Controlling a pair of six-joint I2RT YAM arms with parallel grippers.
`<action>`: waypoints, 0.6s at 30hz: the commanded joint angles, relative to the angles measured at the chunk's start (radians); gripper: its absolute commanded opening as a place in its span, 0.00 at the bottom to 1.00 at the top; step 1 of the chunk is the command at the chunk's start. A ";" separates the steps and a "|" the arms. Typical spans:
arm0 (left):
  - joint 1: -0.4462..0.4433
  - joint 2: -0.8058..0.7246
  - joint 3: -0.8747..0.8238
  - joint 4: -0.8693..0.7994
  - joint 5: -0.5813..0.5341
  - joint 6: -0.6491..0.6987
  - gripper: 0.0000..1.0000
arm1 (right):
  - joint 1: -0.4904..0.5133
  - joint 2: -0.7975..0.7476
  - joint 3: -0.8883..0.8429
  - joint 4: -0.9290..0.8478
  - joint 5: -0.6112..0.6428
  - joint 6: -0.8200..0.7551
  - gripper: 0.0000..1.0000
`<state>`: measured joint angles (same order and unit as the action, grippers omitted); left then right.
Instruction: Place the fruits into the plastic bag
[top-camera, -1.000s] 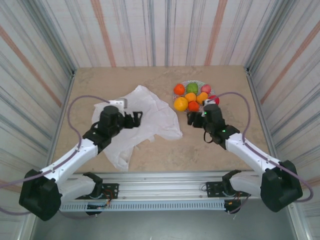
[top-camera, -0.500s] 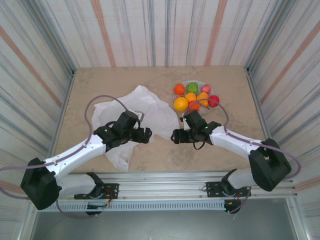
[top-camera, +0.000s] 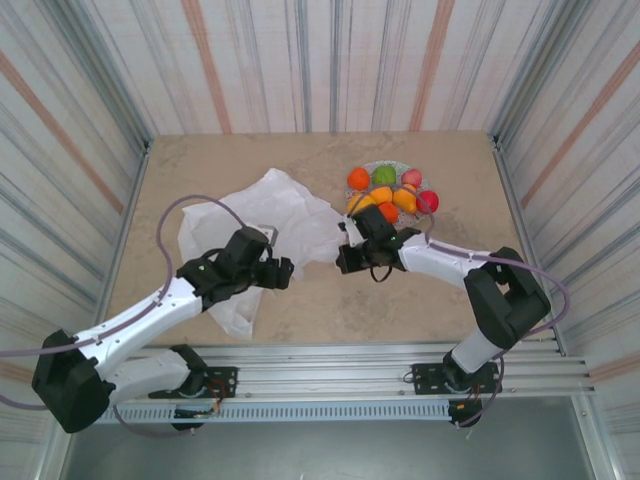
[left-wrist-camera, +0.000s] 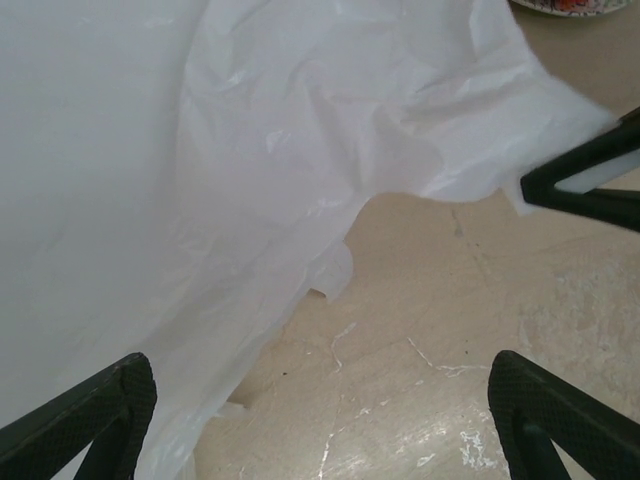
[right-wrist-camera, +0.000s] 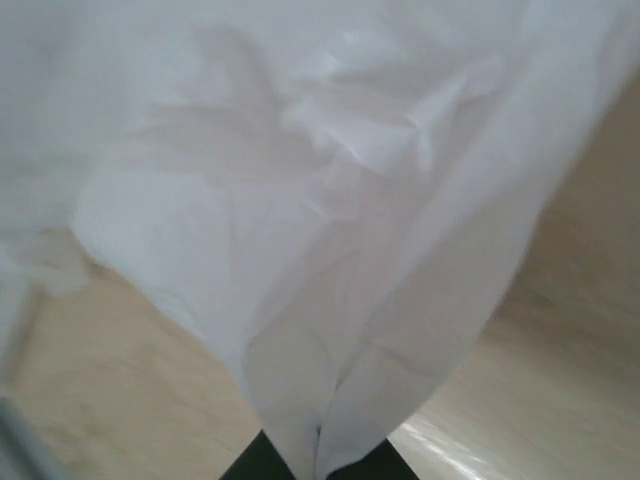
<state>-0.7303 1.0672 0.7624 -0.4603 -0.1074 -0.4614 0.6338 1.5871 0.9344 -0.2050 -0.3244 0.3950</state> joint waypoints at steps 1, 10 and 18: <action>0.006 -0.053 0.013 -0.023 -0.088 -0.008 0.89 | -0.039 -0.064 0.062 0.049 -0.181 0.085 0.00; 0.005 -0.069 0.103 0.009 -0.176 0.102 0.86 | -0.122 -0.094 0.198 0.026 -0.285 0.213 0.00; 0.006 -0.039 0.196 0.006 -0.174 0.197 0.87 | -0.136 -0.036 0.310 0.089 -0.340 0.297 0.00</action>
<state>-0.7284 1.0237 0.9184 -0.4526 -0.2501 -0.3256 0.4896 1.5192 1.1938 -0.1490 -0.6102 0.6254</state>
